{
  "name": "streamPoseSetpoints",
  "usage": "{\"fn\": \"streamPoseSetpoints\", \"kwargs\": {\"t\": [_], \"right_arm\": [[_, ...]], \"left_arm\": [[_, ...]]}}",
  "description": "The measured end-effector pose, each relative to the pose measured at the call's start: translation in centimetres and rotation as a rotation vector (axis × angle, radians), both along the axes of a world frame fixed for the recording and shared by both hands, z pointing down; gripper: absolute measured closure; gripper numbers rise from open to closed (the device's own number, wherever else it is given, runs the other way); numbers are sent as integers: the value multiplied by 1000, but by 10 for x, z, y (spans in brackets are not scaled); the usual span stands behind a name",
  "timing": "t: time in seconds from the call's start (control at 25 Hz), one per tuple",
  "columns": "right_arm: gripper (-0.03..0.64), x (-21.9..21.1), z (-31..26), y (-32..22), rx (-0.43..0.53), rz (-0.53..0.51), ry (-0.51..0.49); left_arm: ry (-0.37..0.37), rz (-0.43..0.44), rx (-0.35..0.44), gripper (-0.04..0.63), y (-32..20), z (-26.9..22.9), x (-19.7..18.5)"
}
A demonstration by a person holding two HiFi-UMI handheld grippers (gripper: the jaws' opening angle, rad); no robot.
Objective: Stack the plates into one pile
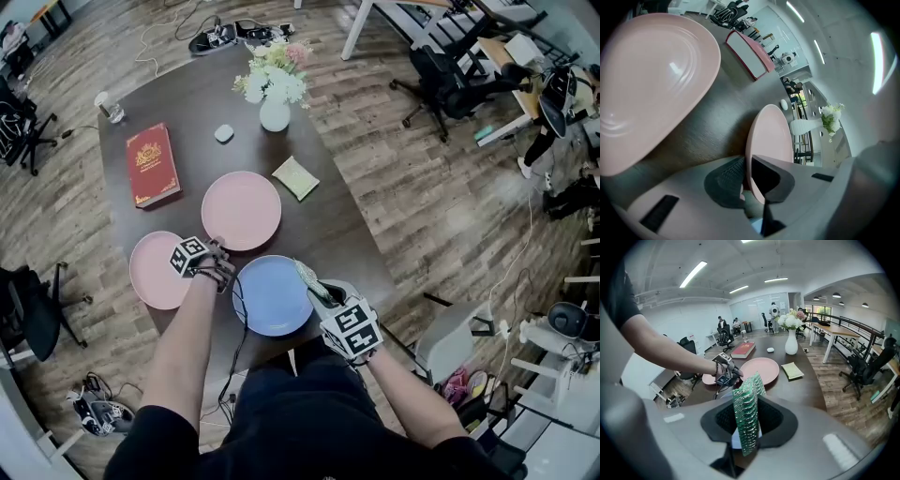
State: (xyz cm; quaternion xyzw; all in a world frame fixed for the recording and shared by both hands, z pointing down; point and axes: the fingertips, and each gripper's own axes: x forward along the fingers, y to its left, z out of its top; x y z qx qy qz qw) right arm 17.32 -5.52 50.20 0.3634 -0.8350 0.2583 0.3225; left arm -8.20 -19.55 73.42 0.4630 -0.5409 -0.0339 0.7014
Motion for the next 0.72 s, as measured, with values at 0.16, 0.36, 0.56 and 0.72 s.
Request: {"fn": "streamPoseSetpoints", "kwargs": {"t": [0.16,0.36,0.56,0.72], "right_arm": [[532,2,1,3,1,1,-1],[532,6,-1,6,10,-1,-3],[532,9,-6,6,26,-7,-8],[532,6,-16,6,48,-17,-18]], "left_arm": [[-3,-13,5,568,0,0,-1],[20,-29,35,568,6,-10,-1],[42,-14,98,572,4,-39,5],[42,14,134,572,10,-68,9]]}}
